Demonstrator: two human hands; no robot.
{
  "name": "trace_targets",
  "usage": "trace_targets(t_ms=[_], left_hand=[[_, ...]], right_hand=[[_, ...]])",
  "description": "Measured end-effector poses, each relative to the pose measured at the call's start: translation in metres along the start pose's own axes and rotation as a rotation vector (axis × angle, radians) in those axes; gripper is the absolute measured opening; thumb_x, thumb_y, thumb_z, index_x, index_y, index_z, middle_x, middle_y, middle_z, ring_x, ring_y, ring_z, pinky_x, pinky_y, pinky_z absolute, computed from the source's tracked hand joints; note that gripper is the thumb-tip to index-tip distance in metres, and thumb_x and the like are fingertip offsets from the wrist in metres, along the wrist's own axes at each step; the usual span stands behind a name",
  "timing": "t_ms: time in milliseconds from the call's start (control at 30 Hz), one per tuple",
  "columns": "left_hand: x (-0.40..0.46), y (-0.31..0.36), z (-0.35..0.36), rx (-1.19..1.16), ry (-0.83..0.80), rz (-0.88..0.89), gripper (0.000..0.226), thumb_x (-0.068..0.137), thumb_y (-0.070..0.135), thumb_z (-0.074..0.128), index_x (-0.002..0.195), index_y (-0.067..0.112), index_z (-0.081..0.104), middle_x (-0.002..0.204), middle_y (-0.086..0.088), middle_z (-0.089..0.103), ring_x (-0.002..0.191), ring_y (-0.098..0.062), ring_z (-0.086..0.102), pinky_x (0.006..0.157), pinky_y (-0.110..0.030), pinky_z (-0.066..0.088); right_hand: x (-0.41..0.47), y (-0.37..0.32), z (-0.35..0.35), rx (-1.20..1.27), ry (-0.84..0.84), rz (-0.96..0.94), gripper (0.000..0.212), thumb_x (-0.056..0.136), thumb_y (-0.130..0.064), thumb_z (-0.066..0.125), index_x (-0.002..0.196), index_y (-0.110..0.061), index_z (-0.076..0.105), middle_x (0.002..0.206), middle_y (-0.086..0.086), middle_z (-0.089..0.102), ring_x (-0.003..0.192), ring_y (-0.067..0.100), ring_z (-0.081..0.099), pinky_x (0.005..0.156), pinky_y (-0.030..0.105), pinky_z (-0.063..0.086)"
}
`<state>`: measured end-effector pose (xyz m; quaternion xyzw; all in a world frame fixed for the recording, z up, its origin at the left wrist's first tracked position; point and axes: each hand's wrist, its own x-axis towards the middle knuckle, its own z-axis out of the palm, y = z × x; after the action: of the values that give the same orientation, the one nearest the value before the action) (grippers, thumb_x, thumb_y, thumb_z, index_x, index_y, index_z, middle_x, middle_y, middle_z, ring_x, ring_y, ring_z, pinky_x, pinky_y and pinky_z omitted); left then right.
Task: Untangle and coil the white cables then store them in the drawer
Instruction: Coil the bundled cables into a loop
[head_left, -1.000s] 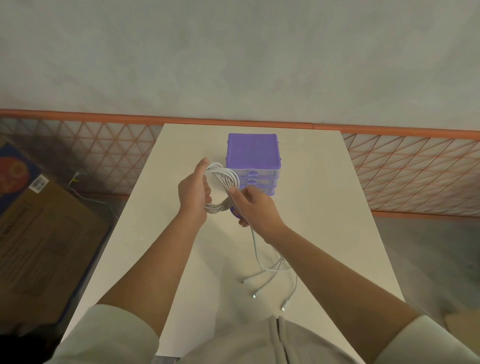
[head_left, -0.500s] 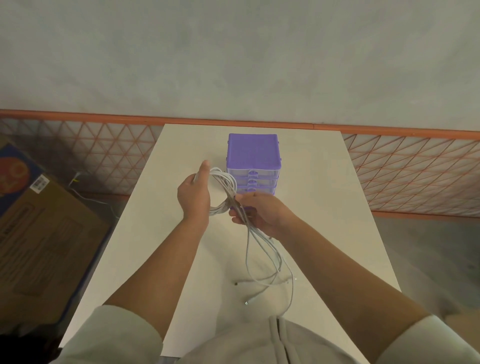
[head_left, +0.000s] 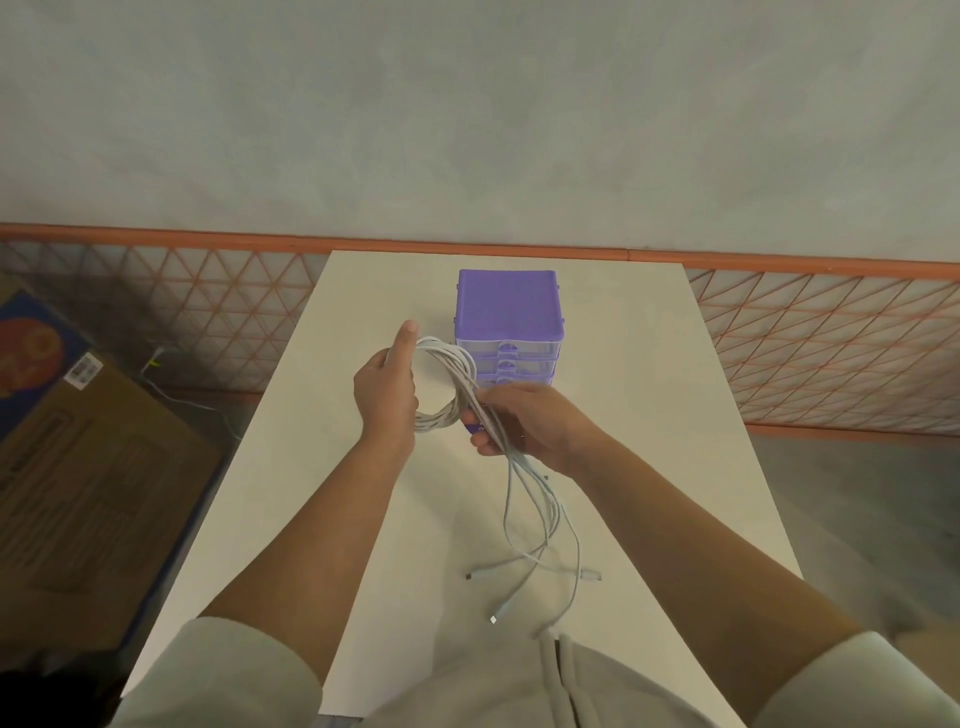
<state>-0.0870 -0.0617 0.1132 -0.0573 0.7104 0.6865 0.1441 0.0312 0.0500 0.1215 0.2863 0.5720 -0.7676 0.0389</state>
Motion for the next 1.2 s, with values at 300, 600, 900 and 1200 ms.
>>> trace_targets(t_ms=[300, 600, 900, 1200], left_hand=[[0.004, 0.003, 0.0, -0.035, 0.037, -0.011, 0.059, 0.074, 0.063, 0.07, 0.056, 0.018, 0.035, 0.059, -0.004, 0.033, 0.059, -0.022, 0.031, 0.058, -0.033, 0.031], [-0.003, 0.005, -0.002, -0.128, -0.111, -0.176, 0.051, 0.075, 0.049, 0.078, 0.057, 0.021, 0.038, 0.046, 0.009, 0.028, 0.043, -0.012, 0.024, 0.042, -0.023, 0.022], [-0.006, 0.003, 0.007, -0.114, -0.028, -0.159, 0.046, 0.071, 0.046, 0.082, 0.065, 0.017, 0.046, 0.053, 0.002, 0.033, 0.046, -0.015, 0.029, 0.047, -0.025, 0.029], [-0.001, -0.001, -0.004, -0.339, -0.289, -0.305, 0.059, 0.092, 0.059, 0.051, 0.053, 0.018, 0.035, 0.046, 0.005, 0.024, 0.039, -0.01, 0.019, 0.037, -0.02, 0.017]], right_hand=[[-0.005, -0.008, 0.003, -0.227, -0.038, -0.045, 0.022, 0.1, -0.014, 0.043, 0.093, 0.001, 0.058, 0.075, 0.009, 0.068, 0.06, 0.025, 0.062, 0.06, 0.035, 0.057], [0.002, 0.0, 0.007, -0.522, 0.257, -0.213, 0.027, 0.095, -0.05, 0.055, 0.098, -0.023, 0.059, 0.083, -0.007, 0.057, 0.067, 0.008, 0.048, 0.052, 0.018, 0.037], [-0.003, 0.015, 0.015, -0.741, 0.369, -0.489, 0.022, 0.103, -0.029, 0.044, 0.091, -0.011, 0.048, 0.079, 0.004, 0.06, 0.068, 0.027, 0.053, 0.064, 0.045, 0.051], [0.007, -0.001, 0.002, -0.503, 0.341, -0.219, 0.032, 0.091, -0.051, 0.06, 0.1, -0.02, 0.06, 0.087, -0.008, 0.059, 0.079, 0.012, 0.057, 0.049, 0.013, 0.039]])
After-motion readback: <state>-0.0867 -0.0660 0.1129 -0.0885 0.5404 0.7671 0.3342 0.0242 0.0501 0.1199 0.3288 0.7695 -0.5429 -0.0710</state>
